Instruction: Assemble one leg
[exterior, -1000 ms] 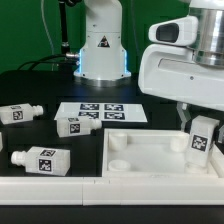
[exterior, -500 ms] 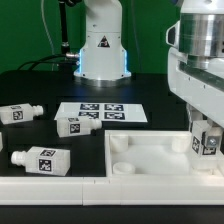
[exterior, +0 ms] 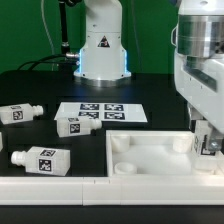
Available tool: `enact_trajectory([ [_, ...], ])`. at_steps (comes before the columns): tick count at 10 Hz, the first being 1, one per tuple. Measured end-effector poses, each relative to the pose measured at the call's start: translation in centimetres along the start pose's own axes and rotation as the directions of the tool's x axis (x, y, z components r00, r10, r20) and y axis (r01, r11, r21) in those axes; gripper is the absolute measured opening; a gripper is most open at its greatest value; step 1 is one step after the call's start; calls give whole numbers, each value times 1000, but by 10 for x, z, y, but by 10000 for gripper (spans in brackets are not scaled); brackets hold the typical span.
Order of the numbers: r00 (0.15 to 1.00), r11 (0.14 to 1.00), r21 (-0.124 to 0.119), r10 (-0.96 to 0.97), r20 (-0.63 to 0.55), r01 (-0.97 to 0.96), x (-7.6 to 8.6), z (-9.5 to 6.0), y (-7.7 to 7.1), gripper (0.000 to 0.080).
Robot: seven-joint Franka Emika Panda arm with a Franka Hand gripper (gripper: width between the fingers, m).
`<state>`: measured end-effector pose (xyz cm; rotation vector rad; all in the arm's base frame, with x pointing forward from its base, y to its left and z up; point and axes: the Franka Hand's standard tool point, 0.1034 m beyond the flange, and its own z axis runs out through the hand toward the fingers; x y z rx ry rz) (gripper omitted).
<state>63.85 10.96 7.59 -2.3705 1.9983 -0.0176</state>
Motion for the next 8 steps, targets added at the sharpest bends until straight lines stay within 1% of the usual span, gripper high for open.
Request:
enact_trajectory([
  [1, 985, 985, -1, -173, -3, 173, -3, 2, 0, 620],
  [2, 953, 953, -11, -303, -4, 303, -9, 6, 3, 620],
  [3, 937, 937, -19, -349, -2, 349, -14, 8, 6, 644],
  [5, 889, 889, -20, -458, -4, 458, -9, 8, 5, 648],
  [6, 869, 868, -21, -495, -4, 495, -8, 8, 6, 649],
  [7, 727, 727, -34, -687, -13, 686, -6, 7, 5, 649],
  [8, 590, 590, -35, -807, -29, 806, -4, 7, 2, 649],
])
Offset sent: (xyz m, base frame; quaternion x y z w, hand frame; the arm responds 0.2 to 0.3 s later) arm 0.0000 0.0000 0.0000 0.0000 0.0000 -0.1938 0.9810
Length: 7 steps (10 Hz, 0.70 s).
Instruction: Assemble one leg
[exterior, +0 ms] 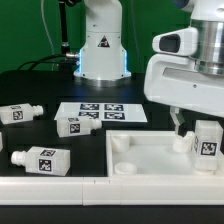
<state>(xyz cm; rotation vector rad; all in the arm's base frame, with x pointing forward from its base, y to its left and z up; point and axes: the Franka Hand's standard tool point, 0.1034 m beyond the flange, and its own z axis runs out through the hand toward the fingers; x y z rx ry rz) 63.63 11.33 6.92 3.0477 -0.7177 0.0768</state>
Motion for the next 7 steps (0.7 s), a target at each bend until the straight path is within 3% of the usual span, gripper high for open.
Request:
enact_trajectory([
  [1, 1000, 1000, 9, -19, -14, 19, 2, 1, 0, 649],
  [2, 999, 999, 9, 34, -13, -34, 1, 1, 0, 536],
  [3, 999, 999, 10, 53, -13, -53, 2, 1, 0, 536],
  [4, 993, 993, 11, 114, -12, -114, 1, 1, 0, 354],
  [5, 987, 987, 12, 159, -12, -159, 2, 1, 0, 283],
  [7, 935, 935, 10, 354, -8, -354, 2, 2, -1, 284],
])
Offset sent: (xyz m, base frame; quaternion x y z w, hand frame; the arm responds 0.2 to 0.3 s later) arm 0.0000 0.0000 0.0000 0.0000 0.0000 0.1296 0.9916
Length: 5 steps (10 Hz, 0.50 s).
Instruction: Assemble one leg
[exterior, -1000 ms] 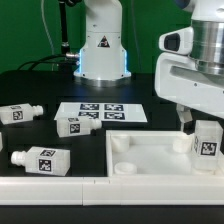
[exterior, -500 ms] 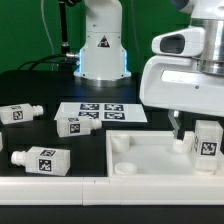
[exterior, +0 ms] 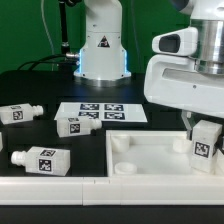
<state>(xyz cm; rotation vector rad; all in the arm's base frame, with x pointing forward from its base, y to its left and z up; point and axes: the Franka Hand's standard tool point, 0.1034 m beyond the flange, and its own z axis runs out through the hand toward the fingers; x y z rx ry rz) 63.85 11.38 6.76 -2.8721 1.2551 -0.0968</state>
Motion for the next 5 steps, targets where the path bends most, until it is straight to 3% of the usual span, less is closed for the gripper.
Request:
enact_trajectory([
  [2, 972, 972, -7, 235, 2, -235, 0, 0, -1, 284],
  [5, 838, 840, -38, 543, 47, -542, 3, 0, -3, 284],
])
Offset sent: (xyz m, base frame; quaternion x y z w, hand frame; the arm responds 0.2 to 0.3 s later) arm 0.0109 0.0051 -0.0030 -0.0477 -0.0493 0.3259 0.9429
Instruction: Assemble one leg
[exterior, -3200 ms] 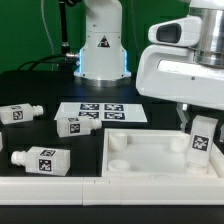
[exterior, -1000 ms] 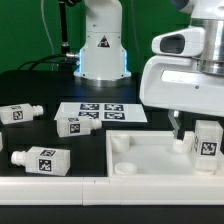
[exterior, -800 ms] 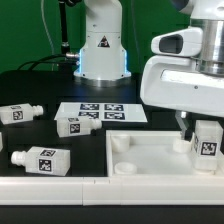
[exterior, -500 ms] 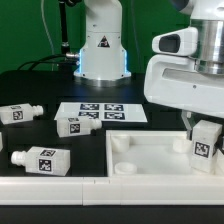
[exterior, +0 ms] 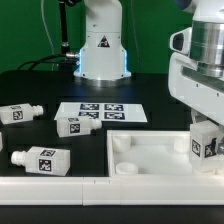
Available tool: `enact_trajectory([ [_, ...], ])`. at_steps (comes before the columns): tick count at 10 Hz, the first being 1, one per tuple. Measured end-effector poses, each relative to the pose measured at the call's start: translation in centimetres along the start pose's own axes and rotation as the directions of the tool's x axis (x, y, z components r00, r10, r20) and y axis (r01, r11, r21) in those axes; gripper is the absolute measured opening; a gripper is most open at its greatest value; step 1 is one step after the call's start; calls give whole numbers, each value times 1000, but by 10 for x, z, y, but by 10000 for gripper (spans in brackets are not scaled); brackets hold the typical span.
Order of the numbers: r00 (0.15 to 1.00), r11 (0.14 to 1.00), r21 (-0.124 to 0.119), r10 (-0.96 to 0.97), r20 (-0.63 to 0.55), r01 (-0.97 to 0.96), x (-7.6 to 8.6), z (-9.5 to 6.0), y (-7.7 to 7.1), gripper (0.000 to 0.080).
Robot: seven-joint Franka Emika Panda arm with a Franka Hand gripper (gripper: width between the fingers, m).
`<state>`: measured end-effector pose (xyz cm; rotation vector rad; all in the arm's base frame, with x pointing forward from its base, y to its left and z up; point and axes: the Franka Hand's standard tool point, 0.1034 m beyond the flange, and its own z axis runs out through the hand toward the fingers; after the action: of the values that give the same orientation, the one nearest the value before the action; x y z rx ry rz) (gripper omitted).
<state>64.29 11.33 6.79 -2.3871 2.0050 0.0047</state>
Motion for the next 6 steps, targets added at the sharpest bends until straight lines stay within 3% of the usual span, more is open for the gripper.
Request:
enact_trajectory([
  [2, 937, 937, 7, 349, 16, -349, -4, 1, -2, 284],
  [4, 940, 940, 9, 342, 16, -342, -4, 1, -2, 284],
  [5, 948, 948, 9, 317, 15, -317, -4, 1, -2, 425],
  [6, 972, 972, 5, 235, 9, -235, -4, 1, 0, 425],
])
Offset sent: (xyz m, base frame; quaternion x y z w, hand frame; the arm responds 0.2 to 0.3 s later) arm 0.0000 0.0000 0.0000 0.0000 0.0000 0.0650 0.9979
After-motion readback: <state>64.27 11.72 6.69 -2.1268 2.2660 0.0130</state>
